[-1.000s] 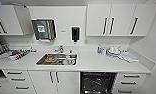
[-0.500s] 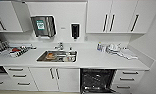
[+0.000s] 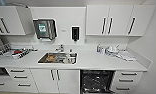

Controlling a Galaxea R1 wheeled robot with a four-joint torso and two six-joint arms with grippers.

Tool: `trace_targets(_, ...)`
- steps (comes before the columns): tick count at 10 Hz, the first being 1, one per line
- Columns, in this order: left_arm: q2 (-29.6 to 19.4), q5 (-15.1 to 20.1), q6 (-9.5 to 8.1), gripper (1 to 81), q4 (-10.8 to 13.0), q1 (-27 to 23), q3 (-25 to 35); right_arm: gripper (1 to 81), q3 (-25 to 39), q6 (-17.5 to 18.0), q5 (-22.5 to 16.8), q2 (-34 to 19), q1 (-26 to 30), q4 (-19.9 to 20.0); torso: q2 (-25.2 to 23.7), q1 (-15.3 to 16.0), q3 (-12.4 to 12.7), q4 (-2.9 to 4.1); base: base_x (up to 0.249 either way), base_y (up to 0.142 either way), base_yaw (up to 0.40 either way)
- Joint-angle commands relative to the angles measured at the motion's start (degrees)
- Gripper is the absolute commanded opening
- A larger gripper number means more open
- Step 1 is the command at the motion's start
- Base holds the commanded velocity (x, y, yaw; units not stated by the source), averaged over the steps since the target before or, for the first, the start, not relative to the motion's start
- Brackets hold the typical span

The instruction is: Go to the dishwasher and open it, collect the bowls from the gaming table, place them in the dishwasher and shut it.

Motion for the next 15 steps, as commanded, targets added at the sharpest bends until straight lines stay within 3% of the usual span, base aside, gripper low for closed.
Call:
trace_targets(1,-0.85,3.06,0.14,81.1,0.65,-1.69,0.16,81.1,-0.8,-0.11,-3.02,-0.58,2.18,0.92,5.49,-1.45,3.54,0.0,0.0,0.0,0.0)
trace_targets(2,-0.76,3.06,0.14,81.1,0.74,-1.69,0.16,81.1,-0.8,-0.11,-3.02,-0.58,2.18,0.83,5.8,-1.45,9.39,0.0,0.0,0.0,0.0)
trace_targets(3,-0.76,3.06,0.14,81.1,0.65,-1.61,0.16,81.1,-0.8,-0.11,-3.02,-0.5,2.26,0.83,5.8,-1.45,4.67,0.0,0.0,0.0,0.0)
trace_targets(6,-0.68,3.06,0.14,81.1,0.65,-1.69,0.16,81.1,-0.8,-0.11,-3.02,-0.5,2.18,0.66,5.8,-1.45,7.66,0.0,0.0,0.0,0.0)
trace_targets(7,-0.68,3.06,0.14,81.1,0.74,-1.69,0.16,81.1,-0.8,-0.11,-3.02,-0.5,2.26,0.74,4.85,-1.44,6.38,0.0,0.0,0.0,0.0)
trace_targets(10,-0.06,3.06,0.22,81.1,0.21,-1.61,-0.18,81.1,-0.89,-0.11,-3.1,-0.15,2.18,0.65,5.27,-1.45,6.91,0.0,0.0,0.0,0.0)
trace_targets(12,2.47,2.97,0.22,81.1,0.13,-2.04,-4.91,81.1,-2.55,-0.28,-3.89,1.08,2.18,0.39,5.31,-1.45,6.91,0.0,0.0,0.0,0.0)
trace_targets(15,9.43,2.8,0.22,81.1,0.04,-2.04,-17.67,81.1,-9.58,-0.2,-4.07,5.56,2.0,0.48,5.31,-1.45,6.93,0.0,0.0,0.0,0.0)
